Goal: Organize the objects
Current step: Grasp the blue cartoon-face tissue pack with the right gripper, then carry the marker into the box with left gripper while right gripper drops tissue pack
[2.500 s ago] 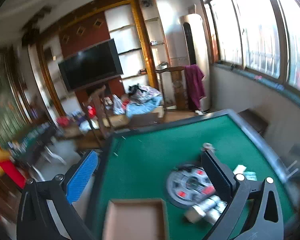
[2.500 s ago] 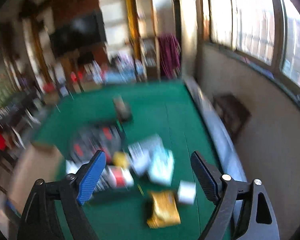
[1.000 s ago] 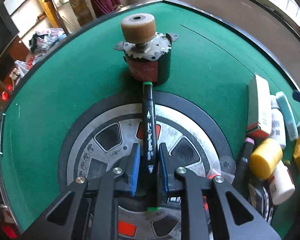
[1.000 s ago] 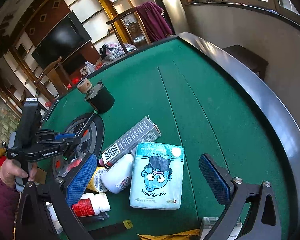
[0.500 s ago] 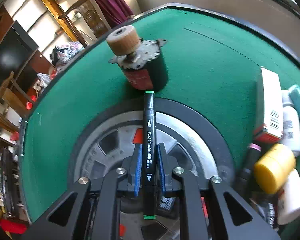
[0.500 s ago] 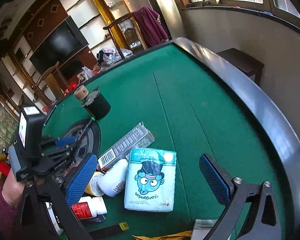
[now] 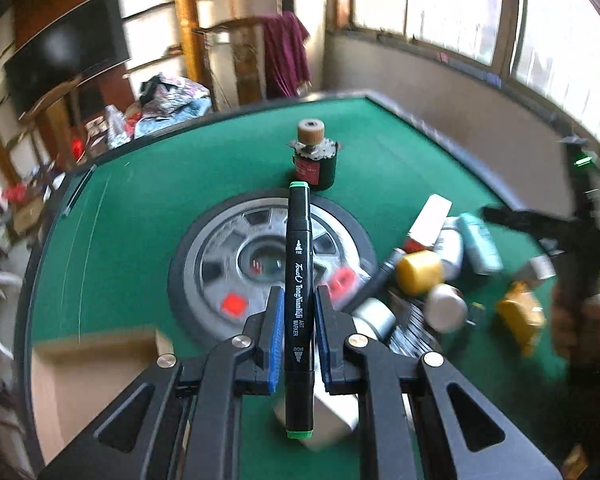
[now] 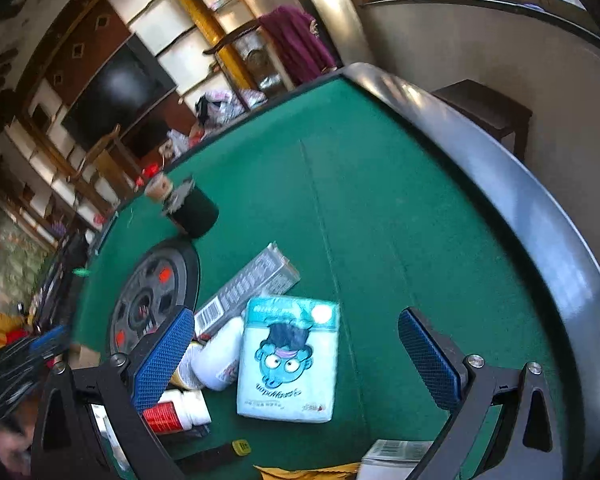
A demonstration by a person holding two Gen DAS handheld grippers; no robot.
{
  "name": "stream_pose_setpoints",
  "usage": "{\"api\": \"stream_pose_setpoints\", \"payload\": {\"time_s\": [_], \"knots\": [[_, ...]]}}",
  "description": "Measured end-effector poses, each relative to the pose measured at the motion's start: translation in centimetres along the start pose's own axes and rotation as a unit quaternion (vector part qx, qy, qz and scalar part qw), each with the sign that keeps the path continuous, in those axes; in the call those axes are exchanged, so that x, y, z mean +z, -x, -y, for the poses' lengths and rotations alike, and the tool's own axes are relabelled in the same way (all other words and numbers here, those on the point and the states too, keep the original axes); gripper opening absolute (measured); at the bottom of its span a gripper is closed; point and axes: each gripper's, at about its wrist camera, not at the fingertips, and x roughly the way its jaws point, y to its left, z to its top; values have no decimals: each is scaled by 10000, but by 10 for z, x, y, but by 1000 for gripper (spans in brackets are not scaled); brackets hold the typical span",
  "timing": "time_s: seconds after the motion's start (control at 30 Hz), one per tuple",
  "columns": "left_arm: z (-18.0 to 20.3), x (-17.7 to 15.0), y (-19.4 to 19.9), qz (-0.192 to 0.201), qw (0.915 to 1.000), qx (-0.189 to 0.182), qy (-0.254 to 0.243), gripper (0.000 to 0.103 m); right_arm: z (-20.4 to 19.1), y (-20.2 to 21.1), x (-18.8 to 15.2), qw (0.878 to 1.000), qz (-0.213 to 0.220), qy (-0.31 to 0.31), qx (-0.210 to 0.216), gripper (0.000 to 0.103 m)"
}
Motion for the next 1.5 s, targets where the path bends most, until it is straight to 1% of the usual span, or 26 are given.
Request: {"api": "stream_pose_setpoints", "payload": {"time_s": [0.1,0.13,0.2,0.23,0.3,0.33,0.4,0.43,0.57,0.6,0.67,0.73,0.83,0.93,0.97,1.03,1.07,1.13,1.17,1.23,1.27,1.3,1.33,1.4,1.47,1.5], "knots": [[-3,-26,26,257,9989,-112,378,15,-14,-8,-8,9992,-222,312,-71,102],[-3,-33,31,290,9982,-157,493,15,-16,-11,-12,9989,-285,349,-162,100],[-6,-52,40,302,9956,-409,784,15,-15,-20,-18,9976,-497,296,-369,90],[-9,-61,44,318,9943,-481,899,15,-13,-23,-19,9973,-595,235,-368,78],[-13,-70,49,357,9922,-549,1058,15,-9,-22,-20,9972,-562,147,-479,66],[-13,-73,50,382,9916,-575,1091,15,-7,-21,-20,9972,-572,95,-465,56],[-14,-80,56,464,9913,-543,1102,15,0,-22,-21,9975,-634,-132,-277,55],[-14,-84,60,515,9916,-490,1082,15,0,-21,-21,9975,-625,-154,-280,55],[-10,-93,75,701,9917,-310,1037,15,-12,-27,-21,9959,-660,102,-603,56],[-9,-95,78,742,9913,-277,1052,15,-13,-26,-21,9959,-684,106,-583,54],[-13,-99,85,817,9899,-292,1122,15,-13,-21,-19,9964,-731,32,-440,49],[-19,-104,92,854,9887,-262,1201,15,-10,-10,-21,9971,-717,-77,-258,49],[-33,-111,103,910,9859,-255,1383,15,-10,16,-25,9962,-711,-311,386,49],[-45,-116,110,928,9829,-277,1564,15,-27,43,-28,9895,-777,-349,1164,49],[-49,-117,112,920,9819,-306,1626,15,-43,56,-27,9834,-850,-321,1572,49],[-61,-118,120,900,9795,-372,1764,15,-69,71,-25,9728,-960,-202,2100,50],[-67,-118,125,915,9777,-438,1837,15,-94,84,-22,9632,-1038,-82,2478,50],[-80,-114,140,990,9747,-532,1934,15,-132,99,-20,9497,-1129,128,2919,50],[-86,-112,148,1030,9745,-488,1935,15,-162,108,-16,9381,-1212,258,3235,50],[-99,-104,160,1070,9749,-340,1925,15,-201,116,-13,9241,-1326,397,3562,50],[-106,-99,165,1046,9751,-263,1936,15,-233,116,-7,9144,-1432,444,3761,50],[-114,-94,167,1019,9754,-180,1948,15,-254,113,-4,9087,-1518,442,3864,51],[-122,-89,168,999,9759,-54,1941,15,-273,108,-1,9061,-1559,432,3909,51],[-139,-80,159,903,9764,238,1950,15,-320,88,3,9089,-1599,433,3827,51],[-157,-78,142,764,9729,223,2169,15,-350,61,-6,9150,-1693,451,3634,51],[-168,-79,131,694,9705,198,2301,15,-360,42,-12,9208,-1748,454,3458,51]]}}
